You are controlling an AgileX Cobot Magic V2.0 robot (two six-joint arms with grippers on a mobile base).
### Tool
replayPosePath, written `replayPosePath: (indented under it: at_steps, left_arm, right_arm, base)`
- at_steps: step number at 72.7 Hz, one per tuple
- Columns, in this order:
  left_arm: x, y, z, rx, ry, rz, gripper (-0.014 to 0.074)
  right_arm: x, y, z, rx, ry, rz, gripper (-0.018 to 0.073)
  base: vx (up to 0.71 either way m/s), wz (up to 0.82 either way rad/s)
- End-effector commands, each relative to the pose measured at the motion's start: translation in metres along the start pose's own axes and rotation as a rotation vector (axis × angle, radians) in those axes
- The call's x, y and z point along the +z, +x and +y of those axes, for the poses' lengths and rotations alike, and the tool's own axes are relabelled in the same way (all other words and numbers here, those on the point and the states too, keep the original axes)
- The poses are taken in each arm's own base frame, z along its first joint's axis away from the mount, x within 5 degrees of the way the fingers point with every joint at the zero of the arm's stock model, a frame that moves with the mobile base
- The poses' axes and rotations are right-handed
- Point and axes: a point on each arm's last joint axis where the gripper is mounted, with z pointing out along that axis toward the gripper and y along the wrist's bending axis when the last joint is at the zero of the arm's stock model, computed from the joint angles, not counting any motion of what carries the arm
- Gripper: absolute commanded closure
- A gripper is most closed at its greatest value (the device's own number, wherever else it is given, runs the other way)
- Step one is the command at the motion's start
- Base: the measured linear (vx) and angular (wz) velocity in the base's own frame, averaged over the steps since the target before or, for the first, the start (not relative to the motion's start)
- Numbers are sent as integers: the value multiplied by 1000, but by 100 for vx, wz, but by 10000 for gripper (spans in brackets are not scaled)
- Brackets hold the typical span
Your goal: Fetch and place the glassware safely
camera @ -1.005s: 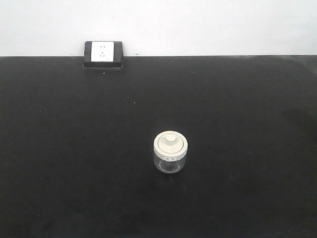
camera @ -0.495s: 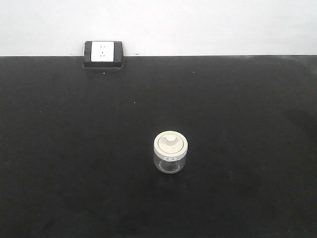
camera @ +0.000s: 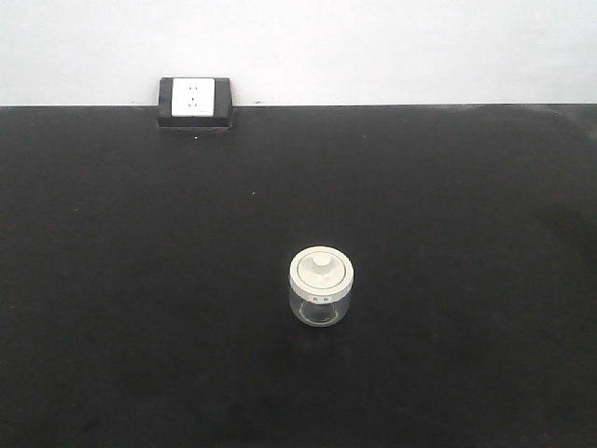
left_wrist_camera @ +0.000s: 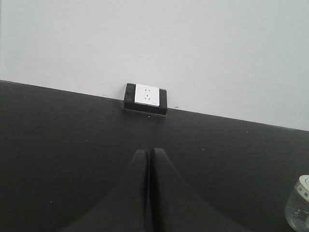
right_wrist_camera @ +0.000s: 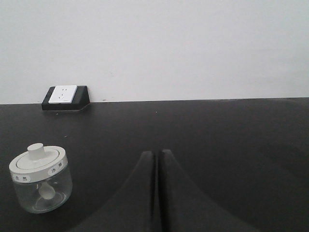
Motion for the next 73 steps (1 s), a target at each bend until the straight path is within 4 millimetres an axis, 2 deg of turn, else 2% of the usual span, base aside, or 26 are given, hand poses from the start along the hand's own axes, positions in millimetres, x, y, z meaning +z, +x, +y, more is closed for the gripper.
replayPosePath:
  at_steps: [1, 73]
  left_arm:
    - [0, 2, 1, -7, 13, -63, 603]
    - [0, 2, 1, -7, 13, -63, 603]
  right_arm:
    - [0, -1, 0, -8, -6, -66, 567]
    - [0, -1, 0, -8, -6, -64, 567]
  base:
    - [0, 0]
    - [0, 0]
